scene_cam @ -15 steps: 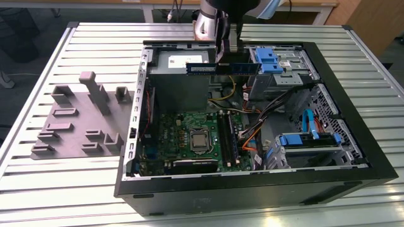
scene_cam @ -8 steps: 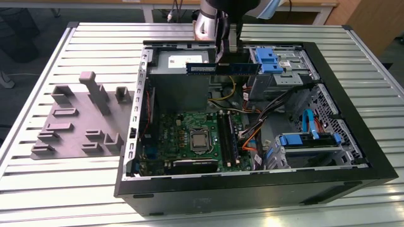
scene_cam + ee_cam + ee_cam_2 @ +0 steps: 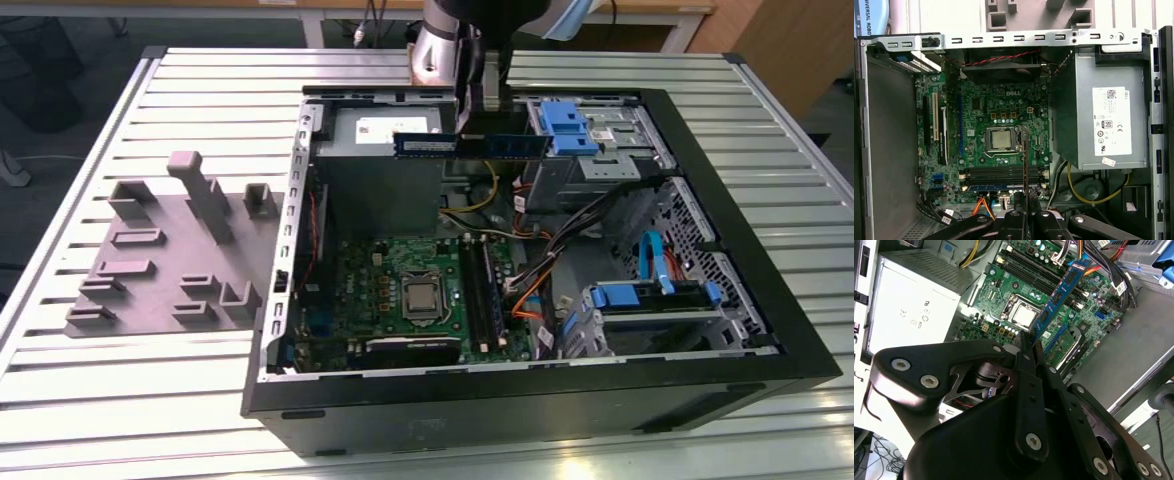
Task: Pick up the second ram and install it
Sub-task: 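Insert the second ram into the second slot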
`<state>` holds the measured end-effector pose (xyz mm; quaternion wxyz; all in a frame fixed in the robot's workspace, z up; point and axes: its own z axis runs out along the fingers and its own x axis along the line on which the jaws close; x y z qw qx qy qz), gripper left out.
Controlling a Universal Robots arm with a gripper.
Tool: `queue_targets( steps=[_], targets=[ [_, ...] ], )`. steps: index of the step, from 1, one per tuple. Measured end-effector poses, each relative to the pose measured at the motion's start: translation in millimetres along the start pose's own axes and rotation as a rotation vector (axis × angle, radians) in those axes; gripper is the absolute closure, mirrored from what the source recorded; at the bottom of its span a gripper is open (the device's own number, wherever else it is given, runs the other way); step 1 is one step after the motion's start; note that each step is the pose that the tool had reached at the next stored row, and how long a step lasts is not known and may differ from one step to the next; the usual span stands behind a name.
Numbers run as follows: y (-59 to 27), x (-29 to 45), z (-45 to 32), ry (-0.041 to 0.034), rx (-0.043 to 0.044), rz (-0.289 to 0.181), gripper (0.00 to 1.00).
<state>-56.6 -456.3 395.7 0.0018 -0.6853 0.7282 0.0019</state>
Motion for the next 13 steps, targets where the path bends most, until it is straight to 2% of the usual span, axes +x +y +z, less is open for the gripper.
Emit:
queue_targets(
  steps=[13],
  targets=[
    [0.0,0.0,0.4,0.0000,0.0001,0.020,0.86]
  ],
)
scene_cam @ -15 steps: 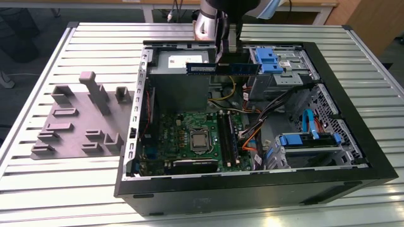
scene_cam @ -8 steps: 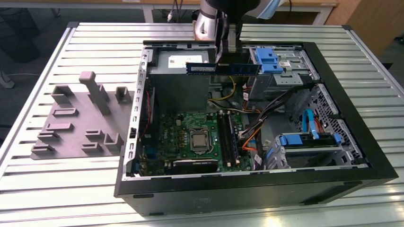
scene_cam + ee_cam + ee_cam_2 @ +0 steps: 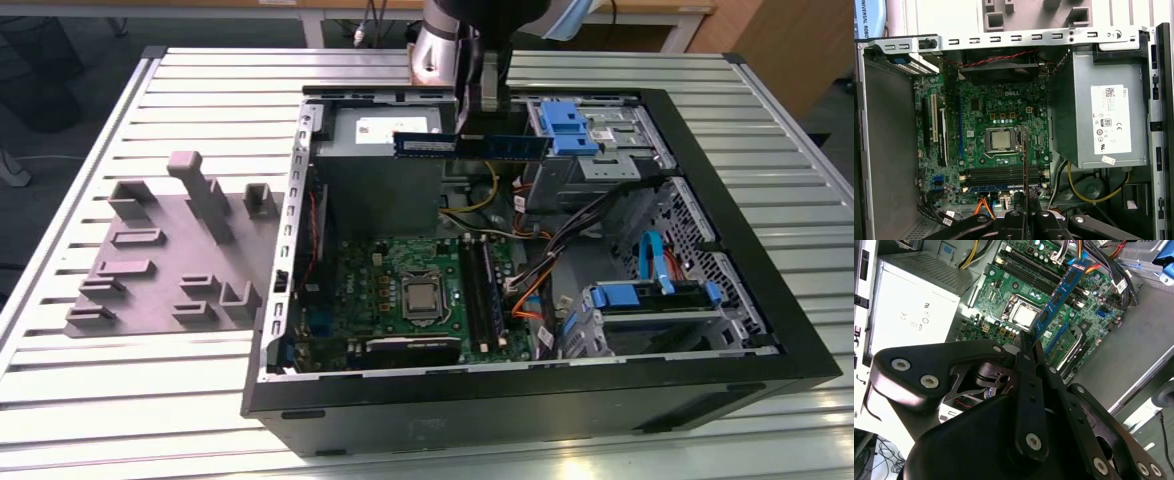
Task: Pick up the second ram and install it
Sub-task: 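Insert the second ram into the second slot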
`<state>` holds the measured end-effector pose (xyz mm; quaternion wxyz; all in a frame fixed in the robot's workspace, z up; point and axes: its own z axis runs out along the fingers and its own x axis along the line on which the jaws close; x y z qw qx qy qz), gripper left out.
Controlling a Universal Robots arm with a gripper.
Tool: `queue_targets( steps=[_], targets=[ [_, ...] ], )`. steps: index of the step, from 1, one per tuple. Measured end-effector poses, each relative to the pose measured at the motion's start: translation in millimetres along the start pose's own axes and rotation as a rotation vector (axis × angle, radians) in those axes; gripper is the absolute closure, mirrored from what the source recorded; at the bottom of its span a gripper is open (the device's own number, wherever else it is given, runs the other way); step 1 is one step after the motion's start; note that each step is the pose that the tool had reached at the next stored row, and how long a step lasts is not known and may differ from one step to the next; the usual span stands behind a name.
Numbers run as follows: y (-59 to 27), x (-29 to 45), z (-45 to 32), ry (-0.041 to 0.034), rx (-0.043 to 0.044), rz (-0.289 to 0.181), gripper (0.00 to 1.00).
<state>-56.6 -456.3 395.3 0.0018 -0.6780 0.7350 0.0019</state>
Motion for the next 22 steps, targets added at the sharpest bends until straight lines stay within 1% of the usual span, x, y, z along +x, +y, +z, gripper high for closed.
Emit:
queue_targets(
  steps=[22],
  targets=[
    [0.0,0.0,0.7,0.0006,0.0002,0.035,0.86]
  ],
)
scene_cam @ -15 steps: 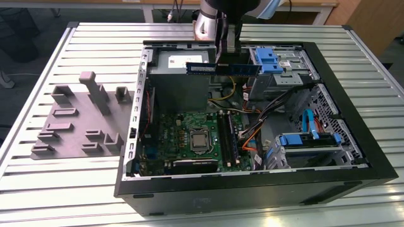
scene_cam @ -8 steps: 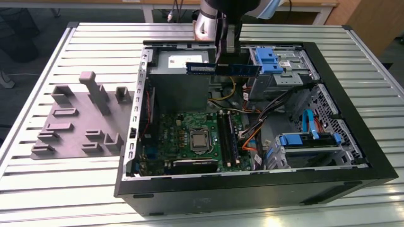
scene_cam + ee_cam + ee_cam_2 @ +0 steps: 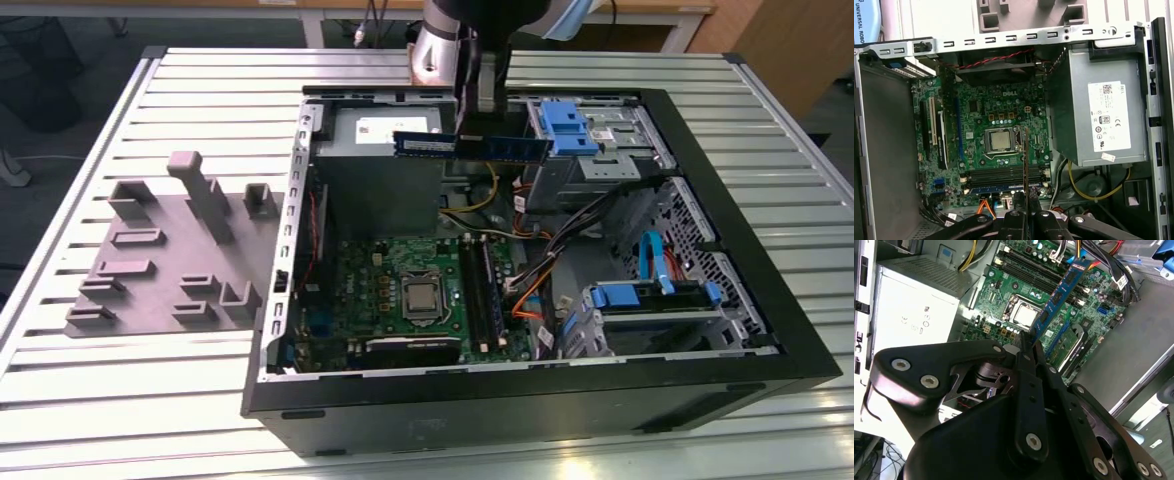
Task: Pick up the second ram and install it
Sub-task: 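Insert the second ram into the second slot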
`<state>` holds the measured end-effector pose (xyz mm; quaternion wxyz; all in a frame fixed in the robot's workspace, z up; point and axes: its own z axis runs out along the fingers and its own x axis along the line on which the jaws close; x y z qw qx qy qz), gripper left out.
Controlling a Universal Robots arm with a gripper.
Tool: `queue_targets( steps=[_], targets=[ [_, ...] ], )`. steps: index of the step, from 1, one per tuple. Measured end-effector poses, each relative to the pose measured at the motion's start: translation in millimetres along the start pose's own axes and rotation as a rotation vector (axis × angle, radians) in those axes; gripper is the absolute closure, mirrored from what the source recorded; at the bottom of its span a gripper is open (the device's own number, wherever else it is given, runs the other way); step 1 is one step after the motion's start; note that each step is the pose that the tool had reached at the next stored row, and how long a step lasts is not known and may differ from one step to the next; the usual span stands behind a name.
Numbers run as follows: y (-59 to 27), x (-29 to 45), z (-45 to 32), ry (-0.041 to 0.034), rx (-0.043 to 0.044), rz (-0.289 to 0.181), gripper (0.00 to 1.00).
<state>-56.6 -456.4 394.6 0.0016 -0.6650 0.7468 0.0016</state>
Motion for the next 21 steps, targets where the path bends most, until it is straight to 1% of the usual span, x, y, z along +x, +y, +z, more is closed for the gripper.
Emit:
queue_targets(
  steps=[21],
  targets=[
    [0.0,0.0,0.6,0.0000,0.0002,0.032,0.86]
  ],
)
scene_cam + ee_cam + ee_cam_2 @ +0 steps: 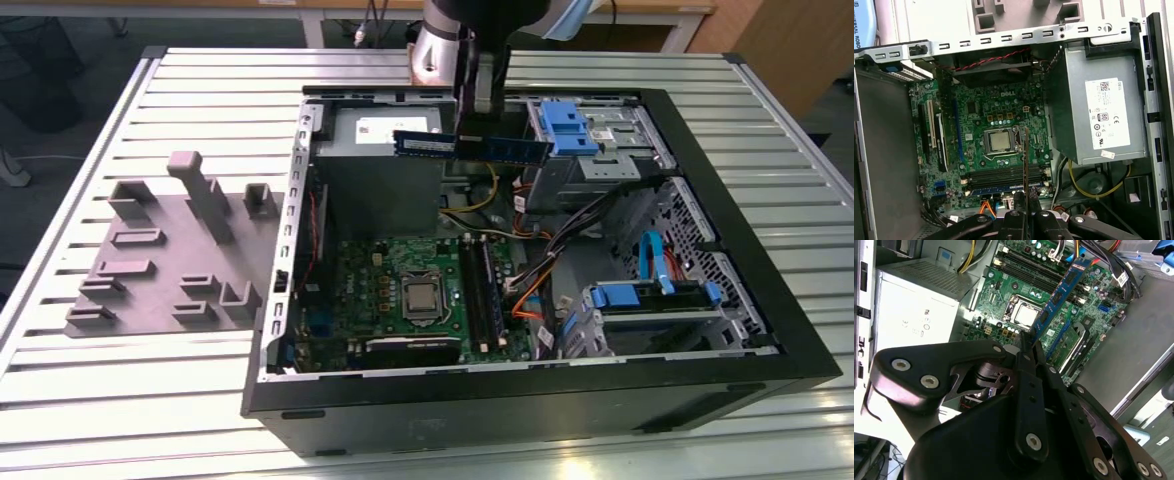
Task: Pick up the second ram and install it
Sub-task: 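Insert the second ram into the second slot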
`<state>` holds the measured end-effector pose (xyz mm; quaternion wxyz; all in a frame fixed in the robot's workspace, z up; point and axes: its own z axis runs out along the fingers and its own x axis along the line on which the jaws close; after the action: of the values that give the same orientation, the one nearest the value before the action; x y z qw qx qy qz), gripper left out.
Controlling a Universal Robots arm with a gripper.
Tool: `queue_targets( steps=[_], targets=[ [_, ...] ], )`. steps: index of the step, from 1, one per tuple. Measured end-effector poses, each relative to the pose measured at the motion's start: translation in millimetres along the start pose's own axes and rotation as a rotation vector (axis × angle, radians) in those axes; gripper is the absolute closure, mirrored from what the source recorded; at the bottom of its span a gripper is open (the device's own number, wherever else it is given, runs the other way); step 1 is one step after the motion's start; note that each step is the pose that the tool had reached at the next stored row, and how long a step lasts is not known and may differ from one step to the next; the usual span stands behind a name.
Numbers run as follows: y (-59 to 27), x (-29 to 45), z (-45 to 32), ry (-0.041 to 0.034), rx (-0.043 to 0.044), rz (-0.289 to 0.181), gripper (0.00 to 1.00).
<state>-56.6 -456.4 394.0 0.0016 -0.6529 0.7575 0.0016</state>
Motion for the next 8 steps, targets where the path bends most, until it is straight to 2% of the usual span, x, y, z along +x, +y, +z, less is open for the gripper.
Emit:
queue_targets(
  steps=[8],
  targets=[
    [0.0,0.0,0.2,0.0001,0.0001,0.013,0.86]
  ],
)
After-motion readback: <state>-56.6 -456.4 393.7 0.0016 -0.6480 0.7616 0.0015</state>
